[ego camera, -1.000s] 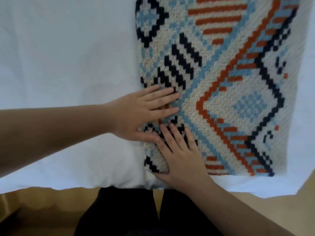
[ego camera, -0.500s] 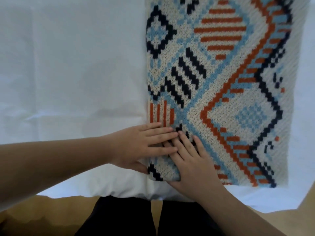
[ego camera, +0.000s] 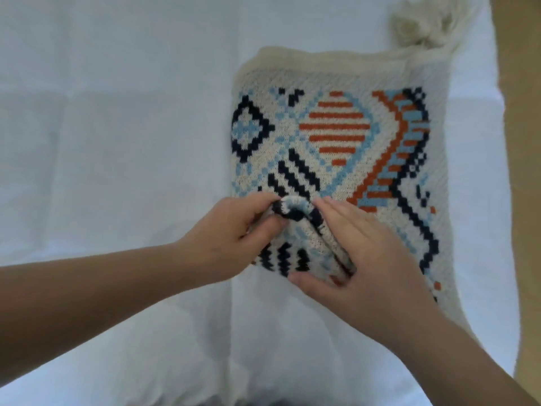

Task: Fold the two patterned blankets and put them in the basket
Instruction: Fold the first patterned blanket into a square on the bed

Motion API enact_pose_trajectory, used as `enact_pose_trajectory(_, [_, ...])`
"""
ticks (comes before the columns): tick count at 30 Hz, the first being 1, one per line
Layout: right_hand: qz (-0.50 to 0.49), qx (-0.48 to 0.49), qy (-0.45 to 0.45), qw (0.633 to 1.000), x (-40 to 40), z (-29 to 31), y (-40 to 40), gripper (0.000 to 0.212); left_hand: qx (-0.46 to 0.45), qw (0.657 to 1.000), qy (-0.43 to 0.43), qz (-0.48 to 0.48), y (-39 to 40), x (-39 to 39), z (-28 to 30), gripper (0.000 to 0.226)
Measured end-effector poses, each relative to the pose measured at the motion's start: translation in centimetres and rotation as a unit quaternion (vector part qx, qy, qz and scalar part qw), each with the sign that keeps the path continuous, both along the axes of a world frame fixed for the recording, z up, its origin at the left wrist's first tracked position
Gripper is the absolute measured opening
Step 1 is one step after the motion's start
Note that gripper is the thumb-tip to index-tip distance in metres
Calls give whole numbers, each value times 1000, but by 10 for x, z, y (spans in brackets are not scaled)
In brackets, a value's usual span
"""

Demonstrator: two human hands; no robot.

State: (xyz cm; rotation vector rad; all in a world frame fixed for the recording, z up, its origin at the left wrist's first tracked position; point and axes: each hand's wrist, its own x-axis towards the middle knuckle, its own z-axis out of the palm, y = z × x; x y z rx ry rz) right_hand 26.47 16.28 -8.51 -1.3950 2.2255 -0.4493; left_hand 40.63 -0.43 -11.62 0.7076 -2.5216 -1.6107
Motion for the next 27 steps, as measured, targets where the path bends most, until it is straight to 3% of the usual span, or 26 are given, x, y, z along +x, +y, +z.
enact_pose_trajectory(3, [-18,12,102,995,-24,8,-5,87,51,995,-5,86,-11,-21,8,24])
enact_pose_trajectory(6, [-92,134,41,986,-53,22,-9,83,105,981,-19,161,-28,-36,12,19])
enact_pose_trajectory(9, [-162,157,-19,974,-84,24,-5,52,116,970,-33,211,-41,-54,14,18])
enact_pose_trajectory(13, [-170,89,78,978,-128,18,-33,22,127,946,-41,294,-63,-82,13,27])
enact_pose_trajectory(18, [-98,-27,227,969,-179,5,-111,33,81,911,-35,404,-111,-111,12,32])
enact_pose_trajectory(21, [-118,-22,275,954,-188,-9,-143,55,20,898,-52,437,-142,-121,7,40])
enact_pose_trajectory(24, [-106,14,239,965,-175,-25,-145,67,-29,908,-135,395,-146,-127,2,56])
enact_pose_trajectory(27, [-48,104,185,976,-157,-54,-125,82,-235,942,-143,193,-111,-133,-1,68])
